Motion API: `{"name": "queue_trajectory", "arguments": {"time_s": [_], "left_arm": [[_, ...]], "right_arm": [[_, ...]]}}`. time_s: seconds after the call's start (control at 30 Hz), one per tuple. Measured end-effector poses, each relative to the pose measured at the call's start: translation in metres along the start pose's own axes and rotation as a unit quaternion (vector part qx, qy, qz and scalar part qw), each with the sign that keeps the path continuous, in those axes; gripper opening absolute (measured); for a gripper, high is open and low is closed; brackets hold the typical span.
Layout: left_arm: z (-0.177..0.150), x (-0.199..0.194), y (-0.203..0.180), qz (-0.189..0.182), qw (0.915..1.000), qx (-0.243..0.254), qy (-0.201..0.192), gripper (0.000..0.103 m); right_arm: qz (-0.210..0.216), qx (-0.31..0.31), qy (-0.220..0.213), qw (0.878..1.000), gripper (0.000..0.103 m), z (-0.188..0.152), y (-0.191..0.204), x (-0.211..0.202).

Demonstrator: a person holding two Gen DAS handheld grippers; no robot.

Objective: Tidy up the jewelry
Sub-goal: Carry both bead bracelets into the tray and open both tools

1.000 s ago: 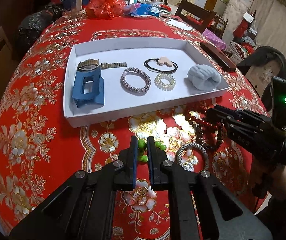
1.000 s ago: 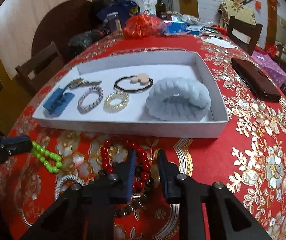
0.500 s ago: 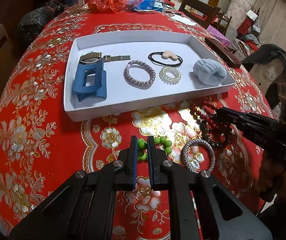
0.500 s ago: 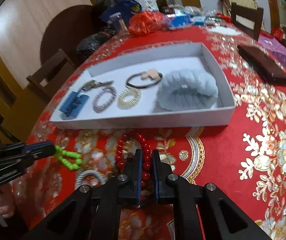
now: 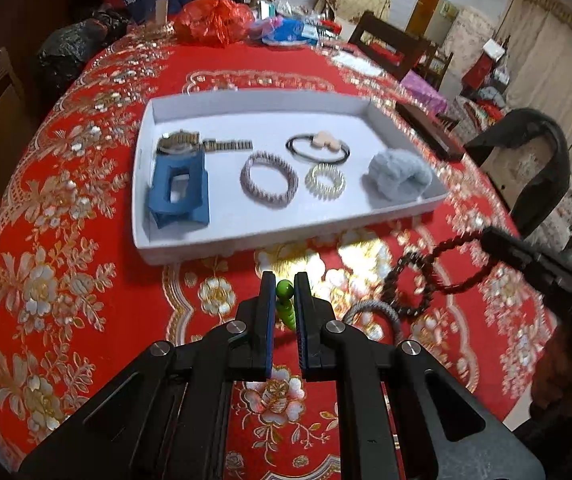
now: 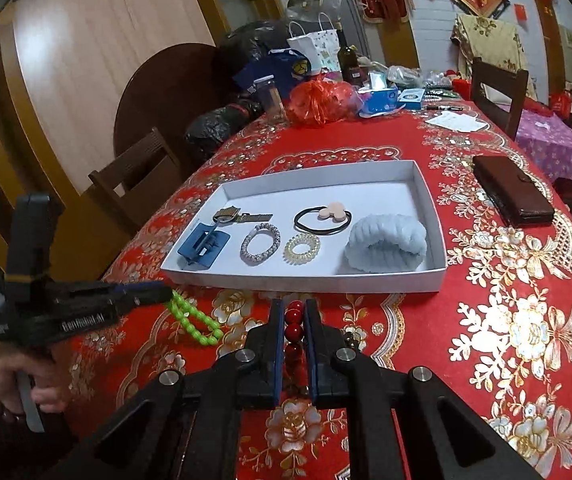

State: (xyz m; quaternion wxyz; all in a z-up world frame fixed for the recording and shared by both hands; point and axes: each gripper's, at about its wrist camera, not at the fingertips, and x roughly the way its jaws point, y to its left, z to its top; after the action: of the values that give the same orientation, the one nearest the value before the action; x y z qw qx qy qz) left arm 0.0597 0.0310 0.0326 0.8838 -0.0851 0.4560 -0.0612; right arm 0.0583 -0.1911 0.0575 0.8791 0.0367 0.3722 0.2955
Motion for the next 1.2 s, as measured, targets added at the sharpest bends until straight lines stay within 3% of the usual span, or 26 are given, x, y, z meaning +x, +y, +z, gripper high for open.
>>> {"name": "queue_trajectory", "arguments": {"time_s": [0.23,0.83,1.03,1.2], "left_arm": [[0.008,-0.006,0.02,-0.014,0.9992,-0.037,-0.004,0.007],[0.014,-0.022,0.007,-0.023,0.9992,-0.026,-0.018,0.007],[0.047,-0.038,-0.002,-0.042,0.9983,-0.025,-0.033,0.007],[0.083,-0.031,-0.007,-0.016,0.9991,-0.004,-0.04,0.007]], "right_arm": [[-0.006,0.004,0.004,1.0,0.009,-0.002,-0.003,-0.002],[-0.027,0.01,0.003,1.0,0.009,0.004,-0.004,-0.006],[-0.038,0.007,-0.008,0.999,0.008,0.046,0.001,-0.009],[-0.054,0.018,-0.01,0.998,0.008,0.083,-0.008,0.01]]}}
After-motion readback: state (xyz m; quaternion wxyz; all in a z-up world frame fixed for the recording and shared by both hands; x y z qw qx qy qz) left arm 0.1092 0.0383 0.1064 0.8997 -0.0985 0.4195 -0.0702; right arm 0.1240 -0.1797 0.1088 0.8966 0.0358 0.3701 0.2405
